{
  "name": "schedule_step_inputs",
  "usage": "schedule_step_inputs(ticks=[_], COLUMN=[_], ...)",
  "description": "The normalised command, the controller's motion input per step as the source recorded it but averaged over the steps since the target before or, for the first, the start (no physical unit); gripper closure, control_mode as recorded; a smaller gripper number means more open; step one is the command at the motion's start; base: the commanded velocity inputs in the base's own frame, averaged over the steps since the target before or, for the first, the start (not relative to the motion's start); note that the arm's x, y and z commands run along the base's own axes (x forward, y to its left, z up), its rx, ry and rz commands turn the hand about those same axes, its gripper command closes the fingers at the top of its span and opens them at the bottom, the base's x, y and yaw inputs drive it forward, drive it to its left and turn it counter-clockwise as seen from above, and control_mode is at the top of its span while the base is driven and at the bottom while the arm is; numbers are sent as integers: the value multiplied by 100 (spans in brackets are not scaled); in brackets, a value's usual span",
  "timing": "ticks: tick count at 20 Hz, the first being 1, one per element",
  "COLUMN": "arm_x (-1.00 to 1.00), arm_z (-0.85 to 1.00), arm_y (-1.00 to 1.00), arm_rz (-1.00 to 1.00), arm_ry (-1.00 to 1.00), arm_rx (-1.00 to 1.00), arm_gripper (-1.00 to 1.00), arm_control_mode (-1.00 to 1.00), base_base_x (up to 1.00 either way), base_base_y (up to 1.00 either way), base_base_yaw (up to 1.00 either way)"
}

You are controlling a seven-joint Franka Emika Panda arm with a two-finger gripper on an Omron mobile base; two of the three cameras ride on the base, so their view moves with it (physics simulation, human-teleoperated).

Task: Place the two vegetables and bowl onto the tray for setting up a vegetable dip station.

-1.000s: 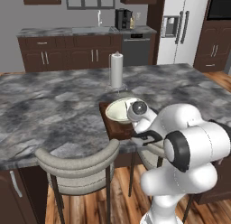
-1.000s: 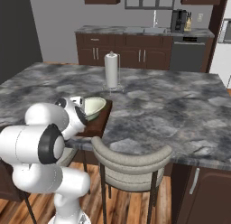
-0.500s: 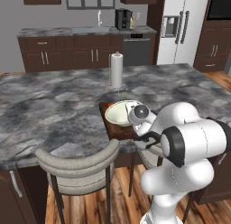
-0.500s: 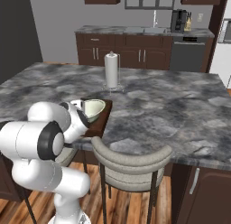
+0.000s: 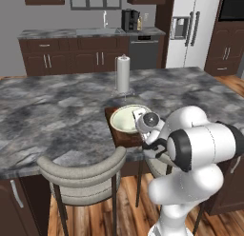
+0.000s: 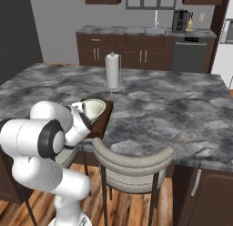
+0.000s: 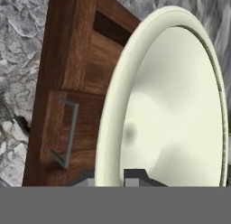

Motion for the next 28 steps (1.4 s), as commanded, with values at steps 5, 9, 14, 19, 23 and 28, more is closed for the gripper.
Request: schedule_step_inputs(ticks=[5, 9, 14, 19, 23, 28], arm_x=[0, 0, 0, -1, -8, -23], arm_z=[0, 0, 7, 29, 33, 39], arm_y=[0, 0, 0, 0, 0, 0], arm_rz=[1, 0, 0, 0, 0, 0], arm_ry=[0, 0, -1, 0, 0, 0], arm_rx=[0, 0, 0, 0, 0, 0], arm_gripper=[-100, -100, -100, -100, -100, -100], arm_control_mode=[-100, -100, -100, -100, -100, -100], base_base_x=[0, 0, 0, 0, 0, 0], base_base_y=[0, 0, 0, 0, 0, 0], base_base_yaw=[0, 0, 0, 0, 0, 0])
